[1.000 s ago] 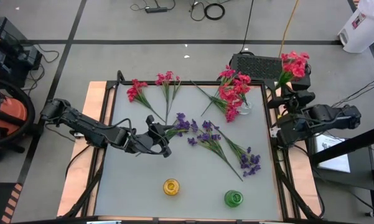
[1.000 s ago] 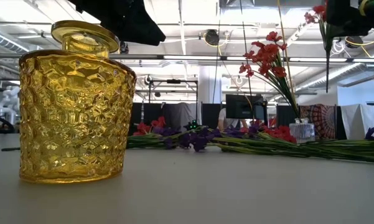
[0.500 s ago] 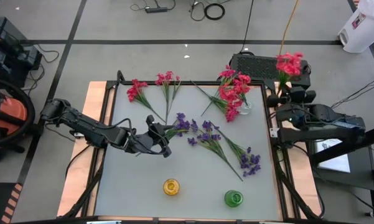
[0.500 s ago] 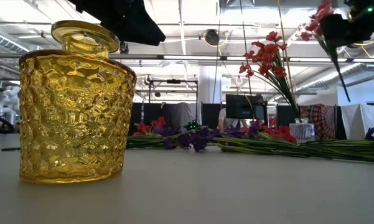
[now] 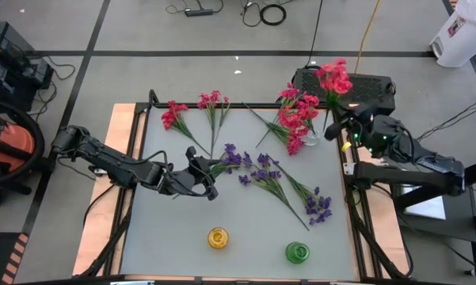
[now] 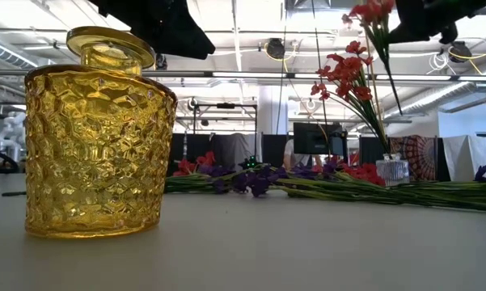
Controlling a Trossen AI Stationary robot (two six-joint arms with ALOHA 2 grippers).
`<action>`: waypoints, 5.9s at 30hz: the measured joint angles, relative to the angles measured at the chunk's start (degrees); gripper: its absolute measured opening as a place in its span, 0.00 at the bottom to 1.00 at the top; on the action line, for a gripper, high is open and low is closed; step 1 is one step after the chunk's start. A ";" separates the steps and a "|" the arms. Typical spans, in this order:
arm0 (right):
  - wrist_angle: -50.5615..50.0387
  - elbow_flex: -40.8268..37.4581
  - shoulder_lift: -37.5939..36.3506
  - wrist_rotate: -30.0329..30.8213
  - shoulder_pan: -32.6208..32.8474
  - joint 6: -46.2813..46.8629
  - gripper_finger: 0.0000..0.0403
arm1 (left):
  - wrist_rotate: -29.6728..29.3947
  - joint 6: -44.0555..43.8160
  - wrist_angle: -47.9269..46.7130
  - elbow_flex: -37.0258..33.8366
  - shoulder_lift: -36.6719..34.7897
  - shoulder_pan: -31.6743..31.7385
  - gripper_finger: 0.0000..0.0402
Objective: Sort flowers into vase by color
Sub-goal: Put the bottom red flower into the transparent vase, then put the red flower into the transparent vase
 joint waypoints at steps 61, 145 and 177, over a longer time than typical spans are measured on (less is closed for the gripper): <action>22.84 -26.81 -17.23 -12.67 -14.27 -3.10 0.00 | 0.00 -0.01 0.00 0.00 0.00 0.00 0.36; -16.71 -5.18 -17.25 -44.07 -14.25 11.92 0.62 | 0.00 -0.01 0.00 -0.01 -0.01 -0.02 0.36; -27.20 -5.27 -17.25 -53.58 -14.21 11.17 0.61 | 0.00 0.00 0.09 0.00 -0.02 0.05 0.36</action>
